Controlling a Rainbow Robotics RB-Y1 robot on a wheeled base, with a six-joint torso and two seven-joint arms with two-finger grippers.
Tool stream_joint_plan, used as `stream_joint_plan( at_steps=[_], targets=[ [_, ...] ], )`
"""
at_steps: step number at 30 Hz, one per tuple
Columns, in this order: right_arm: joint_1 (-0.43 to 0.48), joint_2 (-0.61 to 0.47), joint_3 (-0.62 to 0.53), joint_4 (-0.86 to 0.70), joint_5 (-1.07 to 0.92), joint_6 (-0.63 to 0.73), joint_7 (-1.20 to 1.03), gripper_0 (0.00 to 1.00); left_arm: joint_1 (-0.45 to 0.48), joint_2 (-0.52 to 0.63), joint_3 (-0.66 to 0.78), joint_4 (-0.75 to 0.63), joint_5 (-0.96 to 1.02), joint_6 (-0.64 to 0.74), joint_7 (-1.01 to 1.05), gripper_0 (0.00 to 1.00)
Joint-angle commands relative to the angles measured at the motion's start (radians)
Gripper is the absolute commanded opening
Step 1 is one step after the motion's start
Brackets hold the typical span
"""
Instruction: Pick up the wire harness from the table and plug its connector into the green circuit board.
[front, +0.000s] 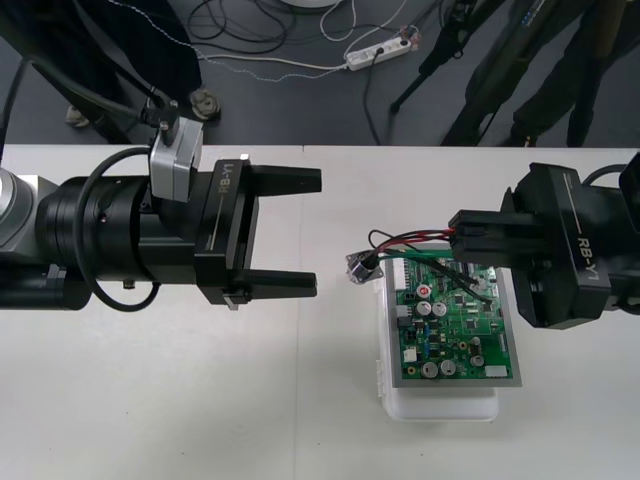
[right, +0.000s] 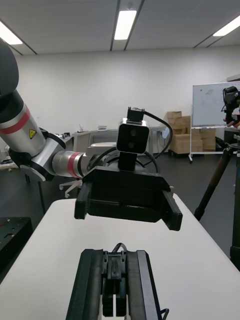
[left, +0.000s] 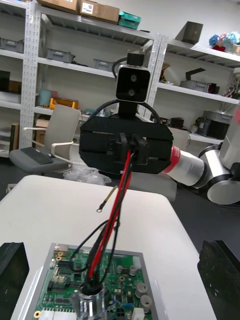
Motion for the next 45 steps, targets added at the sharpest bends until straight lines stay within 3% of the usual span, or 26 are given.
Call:
stream_joint_plan(
  at_steps=[1,29,45],
  targets=[
    [0.010,0.014,-0.011,-0.044,0.004,0.031,0.047,0.00,-0.017,-0.031,-0.061,-0.037,0.001,0.038,-0.059,1.00],
    [0.030,0.045,0.048,-0.075,0.062,0.102,0.155,0.00,-0.103,-0.149,-0.070,-0.030,-0.103,0.115,-0.063,1.00],
    [0.036,0.048,0.069,-0.077,0.067,0.105,0.183,0.00,-0.153,-0.115,-0.140,-0.030,-0.099,0.129,-0.056,1.00]
  ],
)
